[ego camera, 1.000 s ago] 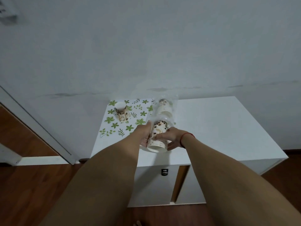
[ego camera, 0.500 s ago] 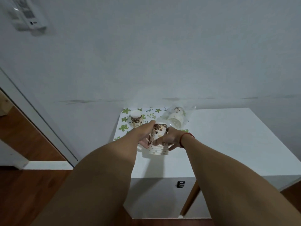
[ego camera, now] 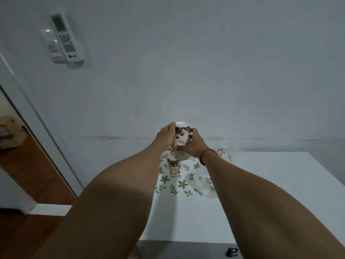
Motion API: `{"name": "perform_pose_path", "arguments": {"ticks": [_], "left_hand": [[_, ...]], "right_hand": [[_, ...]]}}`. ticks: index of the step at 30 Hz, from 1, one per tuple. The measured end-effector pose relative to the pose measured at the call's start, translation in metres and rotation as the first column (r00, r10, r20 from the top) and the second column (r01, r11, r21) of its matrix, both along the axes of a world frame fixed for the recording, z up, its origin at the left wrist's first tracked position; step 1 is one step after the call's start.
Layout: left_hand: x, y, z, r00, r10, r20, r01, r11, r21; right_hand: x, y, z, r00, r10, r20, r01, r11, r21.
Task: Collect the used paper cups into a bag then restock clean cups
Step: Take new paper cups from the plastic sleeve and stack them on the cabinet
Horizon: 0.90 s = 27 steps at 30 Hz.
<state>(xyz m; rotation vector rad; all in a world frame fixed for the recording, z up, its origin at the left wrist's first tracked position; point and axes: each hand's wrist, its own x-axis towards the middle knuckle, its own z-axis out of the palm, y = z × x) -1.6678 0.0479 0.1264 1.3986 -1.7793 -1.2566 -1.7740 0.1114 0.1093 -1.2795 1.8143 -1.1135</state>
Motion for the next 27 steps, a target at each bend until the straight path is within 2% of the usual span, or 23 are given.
{"name": "perform_pose_path", "arguments": {"ticks": [8,14,21,27], "left_hand": [[0.004,-0.043,-0.02,0.997,0.05,-0.065,-0.047,0.998,0.047],[0.004,-0.078,-0.066,0.997,0.058,-0.056,-0.049,0.988,0.149],[0.006,-0.073,-0.096,0.997,0.063,-0.042,-0.051,0.967,0.248],[-0.001,-0.07,-0.121,0.999,0.05,-0.019,-0.046,0.981,0.191]], "right_hand": [[0.017,-0.045,-0.019,0.999,-0.05,-0.02,0.049,0.998,-0.026],[0.02,-0.068,-0.044,0.998,-0.057,-0.021,0.058,0.997,0.054],[0.027,-0.077,-0.084,0.995,-0.092,-0.049,0.099,0.982,0.162],[0.03,-0.081,-0.111,0.981,-0.189,-0.033,0.192,0.971,0.141]]}}
